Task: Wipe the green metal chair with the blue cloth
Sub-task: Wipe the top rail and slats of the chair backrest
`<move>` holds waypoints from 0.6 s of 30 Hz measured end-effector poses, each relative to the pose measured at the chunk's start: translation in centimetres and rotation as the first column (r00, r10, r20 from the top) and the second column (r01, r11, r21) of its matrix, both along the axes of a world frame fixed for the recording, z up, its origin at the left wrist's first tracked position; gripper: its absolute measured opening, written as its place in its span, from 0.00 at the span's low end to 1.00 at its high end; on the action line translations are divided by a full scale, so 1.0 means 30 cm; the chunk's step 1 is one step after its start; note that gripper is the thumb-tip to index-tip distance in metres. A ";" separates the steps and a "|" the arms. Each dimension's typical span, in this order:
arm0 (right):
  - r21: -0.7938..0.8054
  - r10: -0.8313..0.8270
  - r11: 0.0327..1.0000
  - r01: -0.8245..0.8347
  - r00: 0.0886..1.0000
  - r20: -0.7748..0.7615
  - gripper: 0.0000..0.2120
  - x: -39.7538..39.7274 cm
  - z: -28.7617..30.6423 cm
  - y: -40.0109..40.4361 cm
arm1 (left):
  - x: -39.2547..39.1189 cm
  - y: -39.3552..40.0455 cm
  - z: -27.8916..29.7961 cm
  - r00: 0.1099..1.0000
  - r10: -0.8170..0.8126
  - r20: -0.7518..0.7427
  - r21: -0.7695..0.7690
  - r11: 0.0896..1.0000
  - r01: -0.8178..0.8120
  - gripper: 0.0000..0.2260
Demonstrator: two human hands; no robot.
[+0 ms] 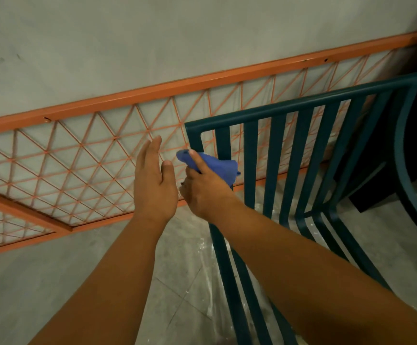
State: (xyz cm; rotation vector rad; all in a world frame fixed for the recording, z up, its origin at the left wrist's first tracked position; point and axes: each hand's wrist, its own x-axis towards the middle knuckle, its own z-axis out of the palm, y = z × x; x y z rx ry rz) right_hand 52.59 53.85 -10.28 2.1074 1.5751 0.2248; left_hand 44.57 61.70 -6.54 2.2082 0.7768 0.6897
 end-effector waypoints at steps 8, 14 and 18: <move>0.078 0.103 0.993 -0.086 0.965 -0.243 0.18 -0.062 -0.179 -0.152 | -0.008 -0.016 -0.016 0.997 -0.073 -0.025 -0.021 0.997 0.073 0.22; 0.566 0.089 0.730 0.383 0.768 -0.635 0.28 -0.093 -0.234 -0.166 | -0.009 -0.063 -0.055 0.994 -0.103 -0.045 -0.087 0.991 0.099 0.22; 0.512 -0.059 0.628 0.586 0.692 -0.720 0.25 -0.245 -0.312 -0.212 | 0.013 -0.074 -0.081 0.981 -0.136 -0.140 -0.147 0.982 0.115 0.23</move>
